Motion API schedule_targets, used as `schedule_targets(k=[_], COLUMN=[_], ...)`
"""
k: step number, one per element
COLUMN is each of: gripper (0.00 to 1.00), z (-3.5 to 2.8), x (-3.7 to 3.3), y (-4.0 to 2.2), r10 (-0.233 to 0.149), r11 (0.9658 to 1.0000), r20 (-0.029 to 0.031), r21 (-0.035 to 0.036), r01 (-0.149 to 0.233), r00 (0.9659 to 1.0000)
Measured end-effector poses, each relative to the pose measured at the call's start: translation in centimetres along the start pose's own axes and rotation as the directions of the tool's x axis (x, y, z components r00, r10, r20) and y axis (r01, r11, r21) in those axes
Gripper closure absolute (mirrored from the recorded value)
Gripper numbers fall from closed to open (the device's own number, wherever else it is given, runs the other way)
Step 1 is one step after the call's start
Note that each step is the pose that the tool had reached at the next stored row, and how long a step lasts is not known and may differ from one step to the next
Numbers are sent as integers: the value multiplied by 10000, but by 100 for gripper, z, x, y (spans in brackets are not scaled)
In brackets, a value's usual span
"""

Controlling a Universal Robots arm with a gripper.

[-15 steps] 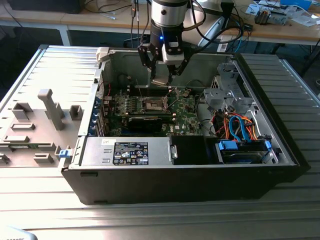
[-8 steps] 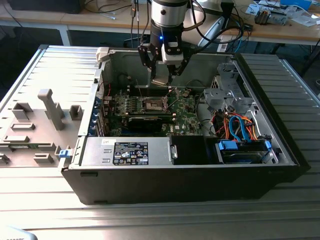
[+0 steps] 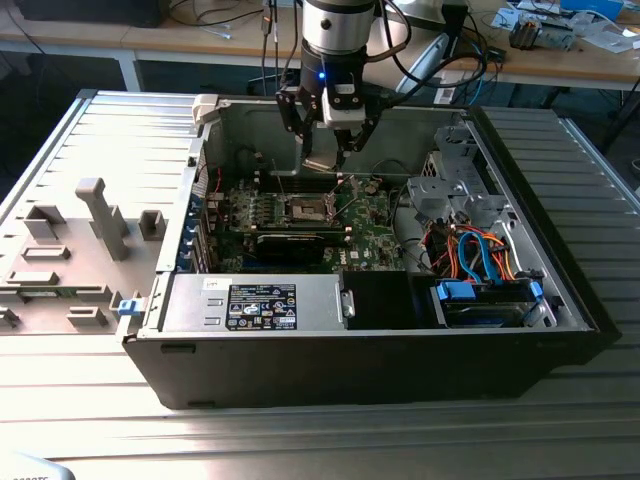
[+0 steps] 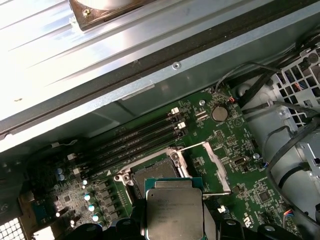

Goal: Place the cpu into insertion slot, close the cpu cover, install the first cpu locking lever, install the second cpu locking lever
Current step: 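Place the cpu into insertion slot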

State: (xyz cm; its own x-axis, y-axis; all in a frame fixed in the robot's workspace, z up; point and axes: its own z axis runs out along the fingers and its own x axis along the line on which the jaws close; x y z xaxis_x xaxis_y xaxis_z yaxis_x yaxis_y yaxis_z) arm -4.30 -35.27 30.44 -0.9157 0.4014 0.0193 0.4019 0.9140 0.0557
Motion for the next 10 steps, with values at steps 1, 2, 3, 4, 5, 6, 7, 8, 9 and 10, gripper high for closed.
schedule_targets(k=[1,2,3,4,5,6,7,8,9,10], gripper=[45,45,45,45,45,45,45,45,45,45], z=[0,0,0,0,0,0,0,0,0,0], x=[0,0,0,0,0,0,0,0,0,0], y=[0,0,0,0,0,0,0,0,0,0], r10=[25,45,75,97,120,145,163,201,227,265], r11=[10000,10000,10000,10000,9999,9999,9999,9998,9997,9996], r20=[1,2,4,6,7,8,9,11,13,14], r21=[0,0,-1,-2,-2,-2,-3,-3,-4,-4], r01=[-25,-45,-75,-97,-120,-145,-163,-201,-227,-265], r00=[10000,10000,10000,10000,9999,9999,9999,9998,9997,9996])
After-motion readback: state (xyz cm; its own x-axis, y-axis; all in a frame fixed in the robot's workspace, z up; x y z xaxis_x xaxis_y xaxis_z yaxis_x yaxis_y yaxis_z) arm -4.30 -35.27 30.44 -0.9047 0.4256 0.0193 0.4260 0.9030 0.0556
